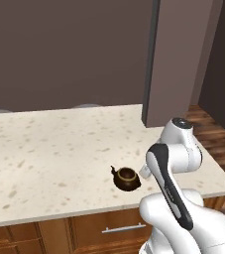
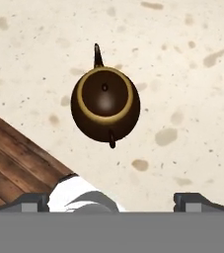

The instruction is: Pick the teapot and cup and place them in the sink. Then turn on the water.

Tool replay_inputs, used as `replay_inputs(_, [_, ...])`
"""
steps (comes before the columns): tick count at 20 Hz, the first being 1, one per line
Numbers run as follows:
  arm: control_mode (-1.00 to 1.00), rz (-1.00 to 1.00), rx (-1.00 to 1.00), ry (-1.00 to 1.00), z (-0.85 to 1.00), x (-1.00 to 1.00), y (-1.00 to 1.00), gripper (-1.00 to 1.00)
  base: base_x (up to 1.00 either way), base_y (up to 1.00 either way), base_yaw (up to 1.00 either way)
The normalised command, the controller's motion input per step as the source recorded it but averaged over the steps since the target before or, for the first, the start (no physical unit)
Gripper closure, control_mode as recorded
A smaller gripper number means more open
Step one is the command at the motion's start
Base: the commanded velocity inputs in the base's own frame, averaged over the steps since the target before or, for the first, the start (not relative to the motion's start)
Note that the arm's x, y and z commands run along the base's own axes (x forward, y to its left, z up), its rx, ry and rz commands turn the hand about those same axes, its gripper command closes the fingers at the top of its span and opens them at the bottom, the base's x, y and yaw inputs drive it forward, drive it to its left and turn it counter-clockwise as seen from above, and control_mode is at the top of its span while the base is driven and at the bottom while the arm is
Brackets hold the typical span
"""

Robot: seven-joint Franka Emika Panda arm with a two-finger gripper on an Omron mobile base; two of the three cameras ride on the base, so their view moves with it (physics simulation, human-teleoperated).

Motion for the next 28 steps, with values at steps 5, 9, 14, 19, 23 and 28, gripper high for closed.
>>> replay_inputs(5, [-1.00,0.00,-0.01,0.02,-0.38,0.18,0.06,-1.00,0.00,0.00,0.00])
replay_inputs(9, [-1.00,0.00,-0.01,0.01,-0.34,0.19,0.10,-1.00,0.00,0.00,0.00])
replay_inputs(14, [-1.00,0.00,-0.01,0.02,-0.30,0.19,0.10,-1.00,0.00,0.00,0.00])
replay_inputs(19, [-1.00,0.00,0.00,0.03,-0.23,0.19,0.07,-1.00,0.00,0.00,0.00])
replay_inputs(23, [-1.00,0.00,0.00,0.03,-0.31,0.08,0.01,-1.00,0.00,0.00,0.00])
replay_inputs(28, [-1.00,0.00,-0.01,0.00,-0.42,0.00,0.00,-1.00,0.00,0.00,0.00])
